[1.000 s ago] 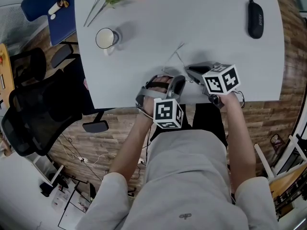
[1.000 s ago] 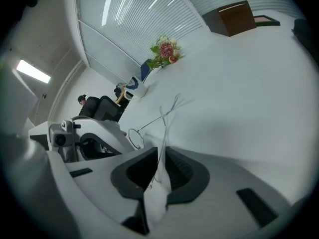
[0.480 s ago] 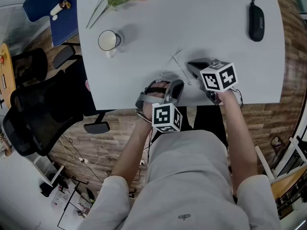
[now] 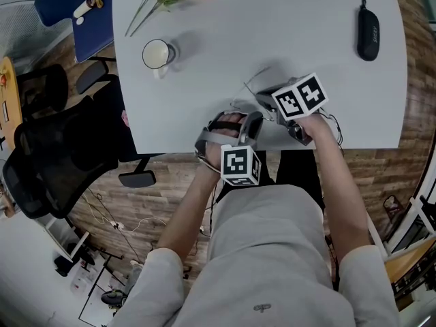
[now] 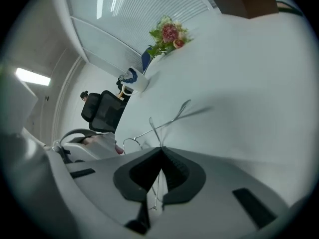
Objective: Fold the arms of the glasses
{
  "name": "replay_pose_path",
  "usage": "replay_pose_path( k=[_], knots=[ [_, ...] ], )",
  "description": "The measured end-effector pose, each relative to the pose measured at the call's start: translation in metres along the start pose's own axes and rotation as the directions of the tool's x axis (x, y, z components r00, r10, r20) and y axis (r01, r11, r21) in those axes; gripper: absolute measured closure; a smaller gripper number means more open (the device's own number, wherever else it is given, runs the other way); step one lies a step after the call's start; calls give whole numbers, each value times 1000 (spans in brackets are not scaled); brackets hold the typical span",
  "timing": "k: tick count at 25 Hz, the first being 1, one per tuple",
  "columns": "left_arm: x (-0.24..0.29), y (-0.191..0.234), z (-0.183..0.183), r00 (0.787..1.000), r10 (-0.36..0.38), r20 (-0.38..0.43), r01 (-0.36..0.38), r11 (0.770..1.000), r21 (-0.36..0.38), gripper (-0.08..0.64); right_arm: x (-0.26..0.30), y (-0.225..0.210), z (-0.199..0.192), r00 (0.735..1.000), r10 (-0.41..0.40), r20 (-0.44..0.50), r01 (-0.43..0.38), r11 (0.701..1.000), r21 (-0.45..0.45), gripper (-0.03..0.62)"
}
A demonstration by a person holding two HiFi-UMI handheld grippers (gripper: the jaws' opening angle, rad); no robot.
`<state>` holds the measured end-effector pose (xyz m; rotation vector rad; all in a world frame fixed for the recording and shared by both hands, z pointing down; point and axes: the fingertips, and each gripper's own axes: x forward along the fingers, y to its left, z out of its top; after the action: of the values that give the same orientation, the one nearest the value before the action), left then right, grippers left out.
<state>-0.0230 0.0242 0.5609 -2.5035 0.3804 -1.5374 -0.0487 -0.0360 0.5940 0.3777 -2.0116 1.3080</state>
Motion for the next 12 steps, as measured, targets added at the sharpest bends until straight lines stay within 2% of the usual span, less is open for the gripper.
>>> replay_pose_path(
  k=[3,12],
  knots=[
    [1,-2,1,1000,3,7,-3,1000,4,536,4,4,-5,999,41,-23,-39,998,58,586],
    [0,-2,0,1000,13,22,-15,999,48,536,12,16,-9,992,117,-53,-111,988,108,586]
  ],
)
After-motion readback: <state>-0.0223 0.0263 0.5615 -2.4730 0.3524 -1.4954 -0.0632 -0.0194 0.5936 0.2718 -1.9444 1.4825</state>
